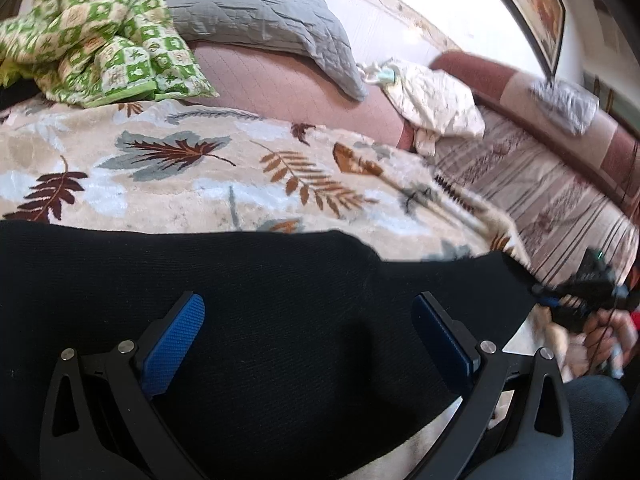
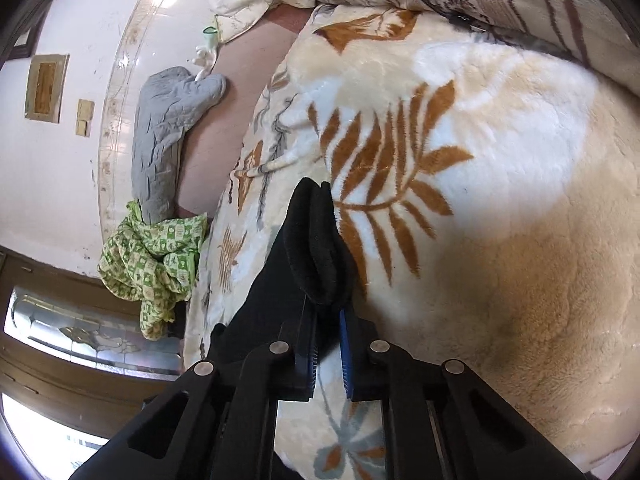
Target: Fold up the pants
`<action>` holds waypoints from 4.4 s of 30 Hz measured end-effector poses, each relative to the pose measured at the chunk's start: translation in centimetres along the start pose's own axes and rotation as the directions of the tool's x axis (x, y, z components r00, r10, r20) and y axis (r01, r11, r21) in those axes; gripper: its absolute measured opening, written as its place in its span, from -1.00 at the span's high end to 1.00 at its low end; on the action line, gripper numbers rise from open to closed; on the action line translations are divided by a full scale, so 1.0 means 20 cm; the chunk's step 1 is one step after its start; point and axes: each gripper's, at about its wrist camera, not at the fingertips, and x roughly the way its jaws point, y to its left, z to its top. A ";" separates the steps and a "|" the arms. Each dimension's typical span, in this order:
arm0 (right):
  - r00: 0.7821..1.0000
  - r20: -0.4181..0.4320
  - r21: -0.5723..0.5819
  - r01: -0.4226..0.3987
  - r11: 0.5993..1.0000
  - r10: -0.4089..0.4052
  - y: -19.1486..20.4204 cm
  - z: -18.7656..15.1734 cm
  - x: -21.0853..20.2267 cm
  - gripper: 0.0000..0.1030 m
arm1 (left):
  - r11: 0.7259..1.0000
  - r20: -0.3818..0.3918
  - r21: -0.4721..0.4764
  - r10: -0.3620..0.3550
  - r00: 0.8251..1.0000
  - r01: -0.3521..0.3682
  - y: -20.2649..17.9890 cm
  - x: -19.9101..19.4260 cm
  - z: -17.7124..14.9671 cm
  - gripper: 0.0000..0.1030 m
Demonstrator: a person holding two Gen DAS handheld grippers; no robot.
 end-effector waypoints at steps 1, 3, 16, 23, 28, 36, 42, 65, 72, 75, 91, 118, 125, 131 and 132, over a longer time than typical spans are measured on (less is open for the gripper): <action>1.000 0.008 -0.018 -0.012 1.000 0.012 0.02 0.00 -0.01 0.84 | 1.000 0.010 -0.021 -0.001 1.000 0.002 0.01 -0.02 0.01 -1.00; 0.998 0.018 -0.075 -0.056 0.996 0.058 0.08 -0.01 -0.03 0.84 | 0.996 0.051 -0.066 0.057 0.997 -0.054 0.06 -0.09 0.04 -1.00; 0.928 -0.310 -0.366 -0.316 0.875 0.205 0.62 -0.33 0.36 0.84 | 0.937 0.111 -0.182 0.322 0.940 -0.299 0.35 -0.24 0.00 -1.00; 0.867 -0.459 -0.454 -0.416 0.788 0.194 0.88 -0.57 0.59 0.84 | 0.935 0.109 -0.160 0.334 0.936 -0.316 0.35 -0.21 -0.02 -1.00; 0.854 -0.498 -0.477 -0.413 0.776 0.149 0.99 -0.66 0.75 0.84 | 0.941 0.121 -0.169 0.316 0.941 -0.294 0.35 -0.22 -0.04 -1.00; 0.841 -0.540 -0.558 -0.348 0.753 -0.012 0.99 -0.76 0.95 0.83 | 0.941 0.123 -0.169 0.316 0.941 -0.294 0.36 -0.23 -0.04 -1.00; 0.823 -0.567 -0.552 -0.420 0.720 0.046 1.01 -0.79 0.91 0.20 | 0.937 0.092 -0.163 0.325 0.941 -0.308 0.35 -0.23 -0.02 -1.00; 0.992 0.025 -0.837 0.088 0.540 -0.122 0.92 -0.48 0.54 0.77 | 0.958 -0.253 0.250 -0.075 0.965 0.140 -0.21 0.25 0.08 0.97; 0.951 0.050 -0.890 0.182 0.418 -0.306 0.91 -0.56 0.88 0.79 | 0.970 -0.204 0.213 -0.076 0.976 0.120 -0.17 0.25 0.02 0.97; 0.961 0.020 -0.866 0.155 0.475 -0.276 0.89 -0.53 0.86 0.79 | 0.971 -0.201 0.199 -0.089 0.976 0.130 -0.16 0.24 0.02 0.97; 0.965 -0.092 -0.828 0.063 0.557 -0.246 0.78 -0.62 0.64 0.58 | 0.980 -0.160 0.166 -0.085 0.983 0.111 -0.14 0.20 -0.01 0.98; 0.946 -0.071 -0.733 0.166 0.659 -0.317 0.71 -0.56 0.68 -0.99 | 0.957 -0.065 0.148 -0.242 0.968 0.249 -0.19 -0.16 0.15 -0.58; 0.945 -0.069 -0.718 0.177 0.673 -0.321 0.71 -0.55 0.68 -0.99 | 0.976 0.085 -0.208 -0.050 0.995 0.067 0.19 -0.67 0.03 -0.67; 0.943 -0.054 -0.722 0.190 0.665 -0.329 0.71 -0.56 0.68 -0.99 | 0.769 0.153 -0.636 0.042 0.987 0.066 0.55 -0.83 -0.22 -0.67; 0.943 -0.053 -0.723 0.191 0.664 -0.329 0.71 -0.56 0.68 -0.99 | 0.720 0.161 -0.689 0.041 0.986 0.082 0.61 -0.82 -0.24 -0.67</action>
